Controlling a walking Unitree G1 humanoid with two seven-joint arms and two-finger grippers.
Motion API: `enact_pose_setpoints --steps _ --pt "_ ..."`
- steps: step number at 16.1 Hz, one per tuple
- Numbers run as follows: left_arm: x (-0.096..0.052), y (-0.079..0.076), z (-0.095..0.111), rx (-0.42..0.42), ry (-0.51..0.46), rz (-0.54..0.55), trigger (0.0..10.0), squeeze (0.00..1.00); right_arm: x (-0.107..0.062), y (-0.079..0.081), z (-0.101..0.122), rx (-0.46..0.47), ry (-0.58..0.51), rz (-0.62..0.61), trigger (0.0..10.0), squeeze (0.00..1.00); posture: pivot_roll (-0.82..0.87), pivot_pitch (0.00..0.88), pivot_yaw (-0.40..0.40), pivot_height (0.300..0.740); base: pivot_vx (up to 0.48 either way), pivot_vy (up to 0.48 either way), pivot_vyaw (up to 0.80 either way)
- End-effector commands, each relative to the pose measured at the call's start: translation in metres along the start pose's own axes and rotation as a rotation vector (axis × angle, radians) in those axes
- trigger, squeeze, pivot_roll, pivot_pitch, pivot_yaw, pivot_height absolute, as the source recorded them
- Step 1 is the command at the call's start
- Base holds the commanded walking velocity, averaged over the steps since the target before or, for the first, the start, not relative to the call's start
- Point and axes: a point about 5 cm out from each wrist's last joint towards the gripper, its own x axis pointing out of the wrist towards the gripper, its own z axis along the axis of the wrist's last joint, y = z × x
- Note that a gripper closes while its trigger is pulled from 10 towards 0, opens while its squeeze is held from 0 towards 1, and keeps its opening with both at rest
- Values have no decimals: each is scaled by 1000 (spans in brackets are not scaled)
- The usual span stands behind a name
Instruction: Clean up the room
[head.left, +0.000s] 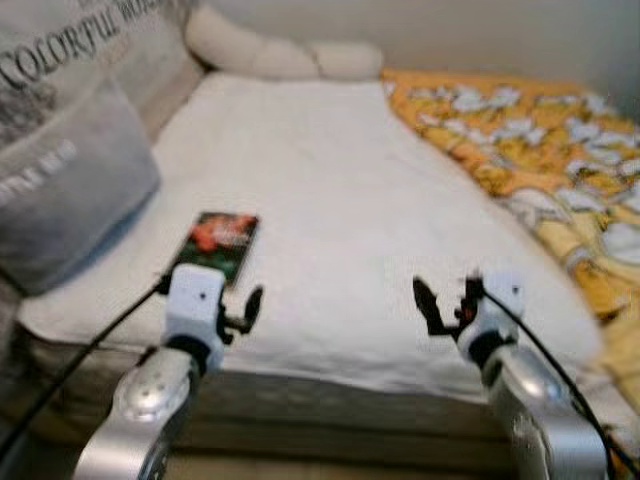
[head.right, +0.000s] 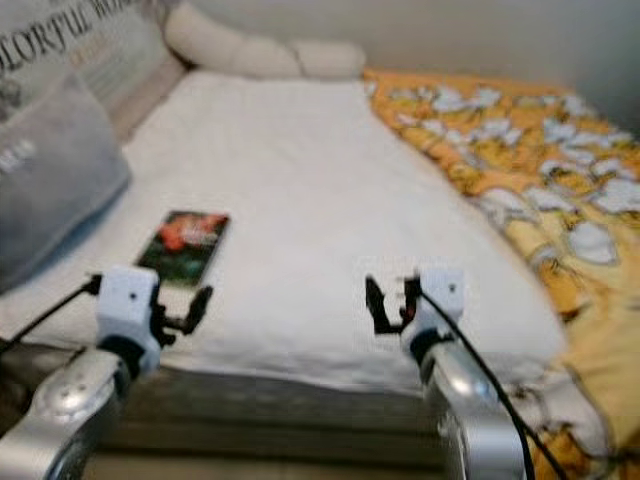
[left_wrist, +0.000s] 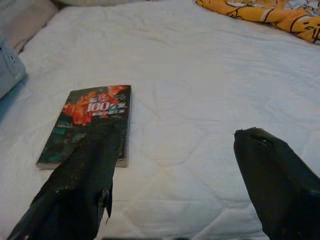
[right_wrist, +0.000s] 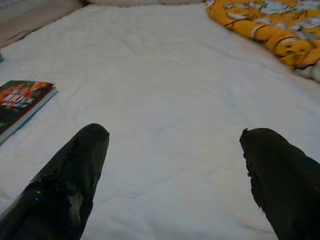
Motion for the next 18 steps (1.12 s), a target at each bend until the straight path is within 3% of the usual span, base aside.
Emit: enact_pose_setpoints --steps 1,6,10,18 --pt "1 -4 4 1 -20 -9 10000 0 0 -7 -3 -8 25 -17 10000 0 -45 0 -9 740 0 -446 0" --pt "-1 -1 1 6 -22 27 10000 0 2 -3 0 14 14 11 10000 0 -45 0 -28 740 0 -439 0" --pt "-2 5 2 23 -36 64 10000 0 0 2 -10 39 60 36 10000 0 -41 0 -26 740 0 -393 0" --pt "0 8 5 -14 -62 72 10000 0 2 7 -5 46 74 60 10000 0 -47 0 -18 740 0 0 -50"
